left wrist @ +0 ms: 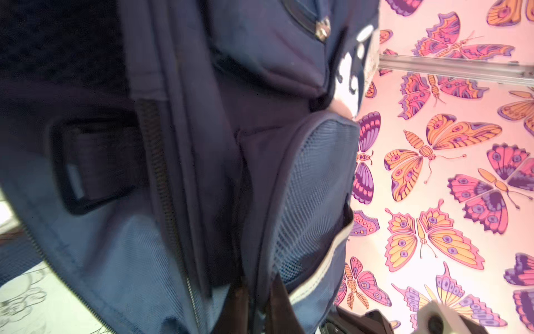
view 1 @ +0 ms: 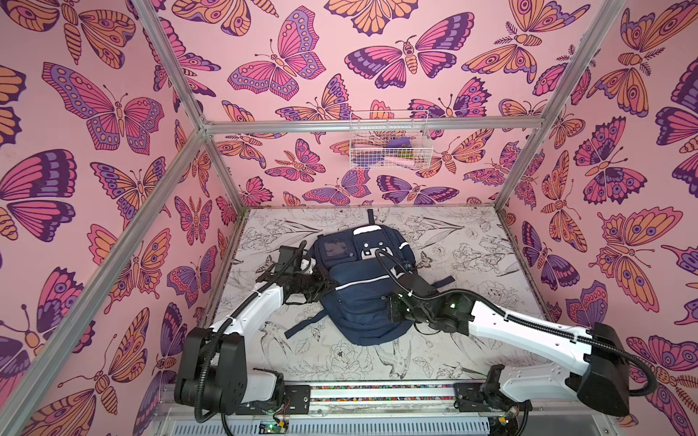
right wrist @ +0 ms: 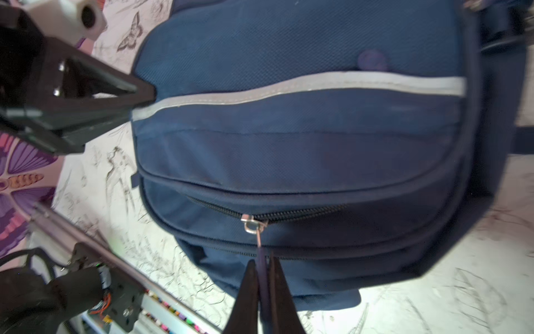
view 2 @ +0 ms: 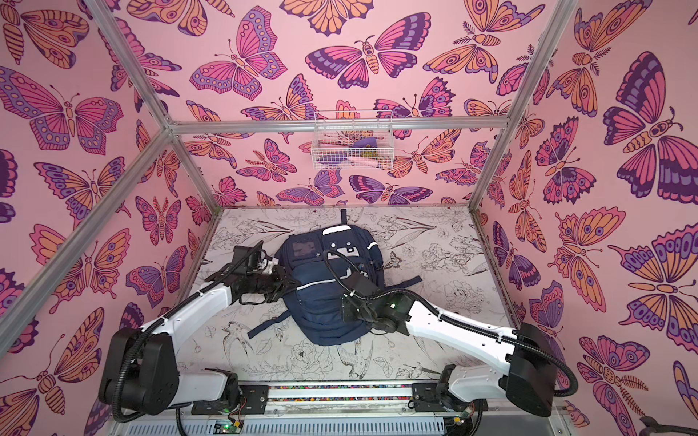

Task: Pack books, pencil case, and school supplies into a backpack
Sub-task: Zip the student bag at the center of the table.

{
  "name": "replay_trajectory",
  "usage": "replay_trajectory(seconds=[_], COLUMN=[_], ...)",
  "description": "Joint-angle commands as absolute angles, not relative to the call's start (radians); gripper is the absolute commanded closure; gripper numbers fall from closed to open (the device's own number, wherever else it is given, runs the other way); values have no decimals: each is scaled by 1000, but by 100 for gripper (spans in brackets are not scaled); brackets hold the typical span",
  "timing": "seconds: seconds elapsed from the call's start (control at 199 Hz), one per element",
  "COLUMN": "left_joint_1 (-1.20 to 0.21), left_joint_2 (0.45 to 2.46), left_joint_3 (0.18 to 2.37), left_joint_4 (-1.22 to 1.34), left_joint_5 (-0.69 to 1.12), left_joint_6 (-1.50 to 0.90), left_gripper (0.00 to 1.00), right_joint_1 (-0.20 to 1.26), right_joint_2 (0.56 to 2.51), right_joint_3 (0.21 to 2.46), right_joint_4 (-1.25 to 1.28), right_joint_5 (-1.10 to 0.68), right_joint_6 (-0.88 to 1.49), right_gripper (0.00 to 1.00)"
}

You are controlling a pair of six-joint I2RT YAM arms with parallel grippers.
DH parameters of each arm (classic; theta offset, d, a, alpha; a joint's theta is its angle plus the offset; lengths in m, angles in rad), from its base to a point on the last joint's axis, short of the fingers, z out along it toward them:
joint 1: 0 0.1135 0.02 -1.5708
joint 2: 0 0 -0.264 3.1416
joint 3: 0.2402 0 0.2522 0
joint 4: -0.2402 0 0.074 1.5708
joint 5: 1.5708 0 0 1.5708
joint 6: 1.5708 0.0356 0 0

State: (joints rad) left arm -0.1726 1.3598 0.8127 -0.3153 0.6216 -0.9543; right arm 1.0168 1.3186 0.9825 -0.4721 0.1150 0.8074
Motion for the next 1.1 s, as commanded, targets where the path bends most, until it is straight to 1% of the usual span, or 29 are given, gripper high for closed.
replay_trajectory(seconds=[0.0, 0.03, 0.08, 0.196, 0.261, 0.326, 0.361, 0.537, 0.622, 0.687, 0.757, 0.808, 0.863, 0.928, 0.998, 1.098], left_joint_1=[-143, -170, -206, -281, -315, -341, -354, -411, -446, -461, -465, -465, -465, -463, -459, -442], left_joint_2=[1306, 1265, 1186, 1023, 964, 946, 950, 1039, 1085, 1117, 1148, 1167, 1181, 1184, 1177, 1171], left_joint_3=[747, 715, 664, 557, 520, 515, 519, 570, 594, 601, 593, 584, 581, 576, 576, 590], left_joint_4=[-273, -266, -259, -253, -234, -213, -190, -93, -60, -36, -4, 17, 21, 14, -16, -75], left_joint_5=[414, 424, 438, 421, 407, 405, 406, 405, 385, 369, 357, 350, 350, 340, 319, 303], left_joint_6=[-1018, -1050, -1101, -1250, -1321, -1370, -1387, -1441, -1450, -1454, -1460, -1461, -1457, -1440, -1410, -1332], left_gripper=[56, 50, 46, 39, 37, 37, 37, 38, 42, 46, 53, 61, 74, 84, 100, 100], right_joint_1=[1048, 1058, 1070, 1080, 1080, 1086, 1092, 1131, 1140, 1143, 1143, 1143, 1144, 1143, 1141, 1127], right_joint_2=[1398, 1432, 1480, 1559, 1565, 1565, 1595, 1588, 1579, 1533, 1515, 1503, 1488, 1461, 1431, 1373], right_joint_3=[1048, 1082, 1139, 1214, 1220, 1221, 1227, 1267, 1249, 1234, 1216, 1206, 1201, 1190, 1185, 1155], right_joint_4=[-522, -522, -533, -531, -494, -460, -455, -524, -529, -526, -521, -529, -554, -599, -680, -794], right_joint_5=[21, 24, 35, 32, 3, -25, -30, 43, 63, 68, 73, 84, 112, 166, 254, 376], right_joint_6=[798, 788, 776, 767, 774, 786, 788, 784, 794, 805, 811, 813, 813, 813, 830, 859], right_gripper=[100, 100, 100, 100, 100, 100, 100, 100, 100, 100, 100, 100, 100, 100, 100, 100])
